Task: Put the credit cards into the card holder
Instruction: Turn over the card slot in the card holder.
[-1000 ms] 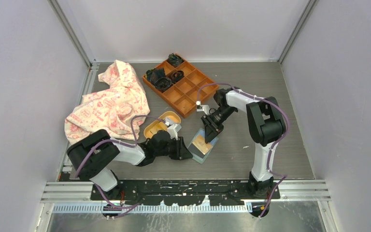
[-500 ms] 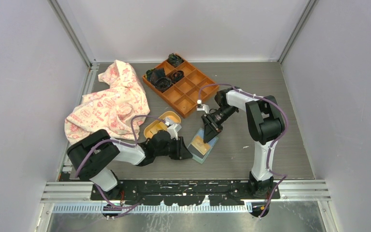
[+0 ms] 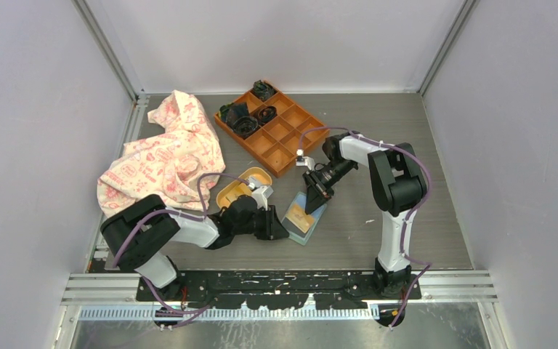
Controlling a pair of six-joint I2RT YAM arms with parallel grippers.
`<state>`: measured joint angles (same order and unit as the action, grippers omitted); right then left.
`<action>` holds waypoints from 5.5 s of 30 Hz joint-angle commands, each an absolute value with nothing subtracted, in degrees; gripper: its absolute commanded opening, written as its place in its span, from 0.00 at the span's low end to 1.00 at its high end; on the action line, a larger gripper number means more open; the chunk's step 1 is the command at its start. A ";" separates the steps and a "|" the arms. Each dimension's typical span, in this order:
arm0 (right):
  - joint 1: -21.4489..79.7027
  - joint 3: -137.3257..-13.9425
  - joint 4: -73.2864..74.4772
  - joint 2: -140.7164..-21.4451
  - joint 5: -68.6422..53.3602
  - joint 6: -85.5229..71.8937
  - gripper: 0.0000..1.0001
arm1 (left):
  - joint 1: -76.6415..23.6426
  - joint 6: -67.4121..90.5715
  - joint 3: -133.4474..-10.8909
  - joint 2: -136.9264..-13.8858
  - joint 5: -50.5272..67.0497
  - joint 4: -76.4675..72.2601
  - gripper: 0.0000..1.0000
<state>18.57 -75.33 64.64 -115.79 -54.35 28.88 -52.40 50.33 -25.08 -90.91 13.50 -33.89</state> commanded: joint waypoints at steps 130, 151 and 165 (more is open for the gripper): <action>27.10 -66.39 41.68 -93.27 -23.74 23.31 0.06 | -46.87 46.23 -24.26 -75.37 11.72 -26.21 0.34; 35.26 -71.16 53.60 -99.52 -38.05 30.80 0.47 | -45.47 44.65 -20.04 -60.28 7.75 -15.97 0.36; 30.06 -68.38 44.68 -100.35 -30.02 22.83 0.15 | -45.44 45.14 -18.98 -59.18 8.80 -19.95 0.36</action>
<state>27.59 -68.47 47.16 -99.04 -34.96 24.67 -45.71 45.84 -18.57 -59.92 8.58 -16.16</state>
